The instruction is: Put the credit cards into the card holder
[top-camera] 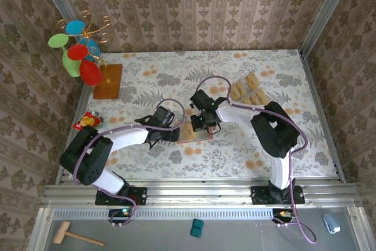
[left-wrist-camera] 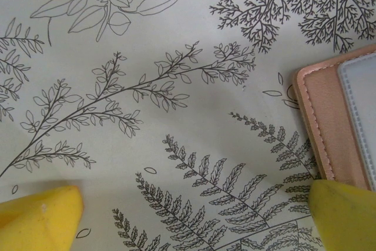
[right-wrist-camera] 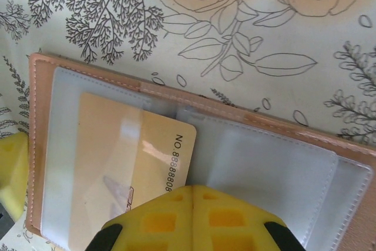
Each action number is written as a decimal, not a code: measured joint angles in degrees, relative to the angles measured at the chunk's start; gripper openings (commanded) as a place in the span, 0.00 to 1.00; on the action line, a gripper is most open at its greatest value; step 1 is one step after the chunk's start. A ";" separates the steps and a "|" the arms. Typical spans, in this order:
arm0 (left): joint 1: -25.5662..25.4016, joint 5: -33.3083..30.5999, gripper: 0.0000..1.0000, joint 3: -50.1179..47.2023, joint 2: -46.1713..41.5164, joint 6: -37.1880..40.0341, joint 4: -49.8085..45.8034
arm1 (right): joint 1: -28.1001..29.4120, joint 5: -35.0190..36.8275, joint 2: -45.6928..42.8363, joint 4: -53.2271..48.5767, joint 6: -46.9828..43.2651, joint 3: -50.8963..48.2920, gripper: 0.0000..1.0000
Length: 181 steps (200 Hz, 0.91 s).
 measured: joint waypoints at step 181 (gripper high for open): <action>0.20 0.09 1.00 0.00 -0.35 0.00 -0.20 | 2.89 -1.46 0.74 0.52 2.36 2.23 0.00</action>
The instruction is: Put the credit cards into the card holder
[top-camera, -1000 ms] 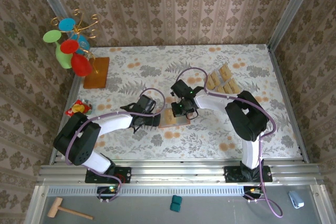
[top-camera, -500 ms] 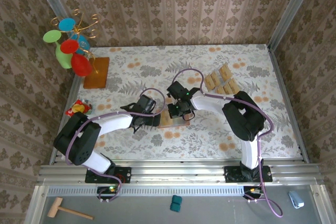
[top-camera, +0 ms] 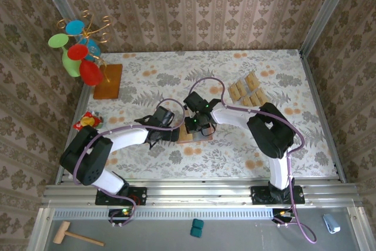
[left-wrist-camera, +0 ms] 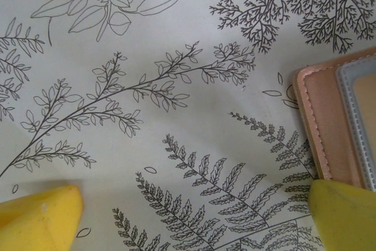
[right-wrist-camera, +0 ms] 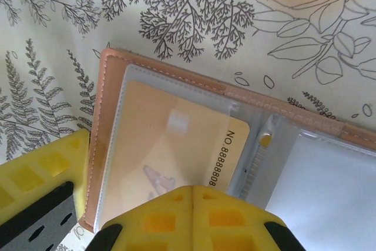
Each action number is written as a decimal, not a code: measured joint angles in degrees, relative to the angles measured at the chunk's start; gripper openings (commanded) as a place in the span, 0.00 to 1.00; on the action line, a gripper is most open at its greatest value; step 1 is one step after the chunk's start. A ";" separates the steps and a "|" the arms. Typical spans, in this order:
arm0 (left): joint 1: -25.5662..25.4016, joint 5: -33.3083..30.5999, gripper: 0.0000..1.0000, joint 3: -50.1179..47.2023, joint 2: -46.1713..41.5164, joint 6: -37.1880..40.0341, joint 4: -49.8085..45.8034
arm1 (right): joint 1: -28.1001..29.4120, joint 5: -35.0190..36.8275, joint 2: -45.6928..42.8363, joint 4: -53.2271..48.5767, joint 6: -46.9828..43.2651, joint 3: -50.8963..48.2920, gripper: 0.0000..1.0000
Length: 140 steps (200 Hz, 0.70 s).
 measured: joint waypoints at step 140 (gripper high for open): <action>2.08 1.29 1.00 0.00 -8.07 0.61 -3.56 | -3.80 0.15 -7.06 0.61 0.20 -5.62 0.31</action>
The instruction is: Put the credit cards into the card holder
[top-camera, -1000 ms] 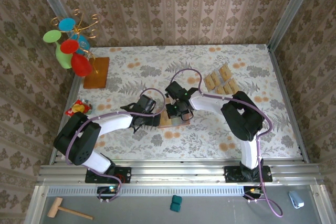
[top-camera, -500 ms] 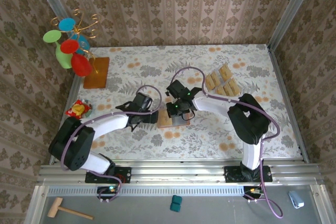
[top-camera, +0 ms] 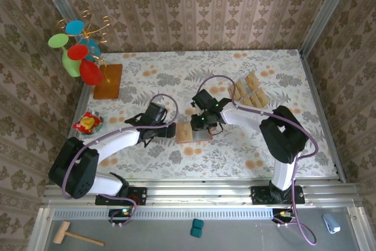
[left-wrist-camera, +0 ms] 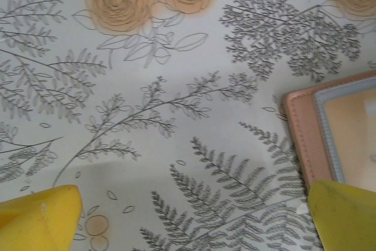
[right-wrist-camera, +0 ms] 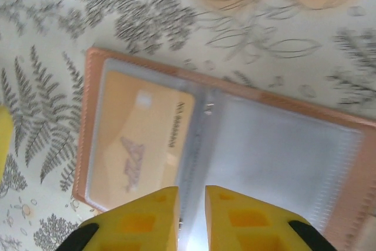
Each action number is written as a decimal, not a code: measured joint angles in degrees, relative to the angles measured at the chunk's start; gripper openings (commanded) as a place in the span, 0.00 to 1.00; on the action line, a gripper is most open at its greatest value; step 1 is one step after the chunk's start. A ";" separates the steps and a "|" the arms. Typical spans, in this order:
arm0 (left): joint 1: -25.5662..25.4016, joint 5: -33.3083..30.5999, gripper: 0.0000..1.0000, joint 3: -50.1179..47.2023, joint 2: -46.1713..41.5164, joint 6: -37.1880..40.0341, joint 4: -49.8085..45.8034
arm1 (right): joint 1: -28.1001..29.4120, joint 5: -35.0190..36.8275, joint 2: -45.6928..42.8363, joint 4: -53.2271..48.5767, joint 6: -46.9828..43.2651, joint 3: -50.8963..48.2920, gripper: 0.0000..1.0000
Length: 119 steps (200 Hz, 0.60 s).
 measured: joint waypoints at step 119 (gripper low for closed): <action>-8.66 -1.18 1.00 6.34 5.33 -0.31 0.13 | -6.19 -6.25 -1.01 0.72 -1.20 -0.59 0.22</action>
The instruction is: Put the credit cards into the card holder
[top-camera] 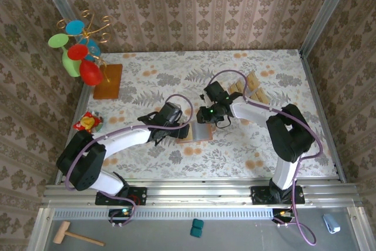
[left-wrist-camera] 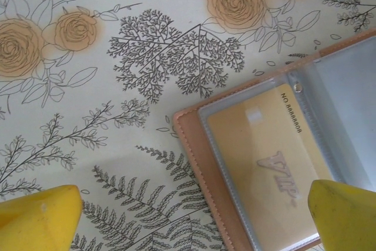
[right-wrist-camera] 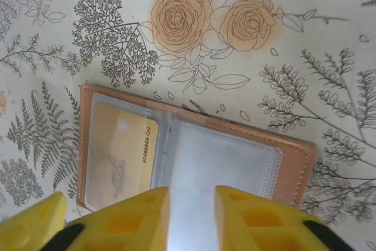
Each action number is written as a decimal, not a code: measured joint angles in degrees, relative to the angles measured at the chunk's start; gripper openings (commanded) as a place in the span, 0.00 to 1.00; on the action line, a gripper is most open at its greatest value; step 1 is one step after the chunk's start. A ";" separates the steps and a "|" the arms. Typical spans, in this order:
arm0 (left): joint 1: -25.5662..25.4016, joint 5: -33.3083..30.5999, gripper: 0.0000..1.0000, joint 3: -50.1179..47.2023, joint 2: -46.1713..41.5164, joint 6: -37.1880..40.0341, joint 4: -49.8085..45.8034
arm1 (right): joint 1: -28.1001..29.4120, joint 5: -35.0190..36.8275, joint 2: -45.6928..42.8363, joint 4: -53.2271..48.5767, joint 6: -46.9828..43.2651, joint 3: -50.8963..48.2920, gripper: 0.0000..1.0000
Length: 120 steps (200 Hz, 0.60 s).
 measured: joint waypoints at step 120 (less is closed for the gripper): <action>-2.75 -1.11 1.00 1.29 1.09 -0.35 0.02 | 0.02 -0.59 4.15 2.80 0.37 -2.60 0.17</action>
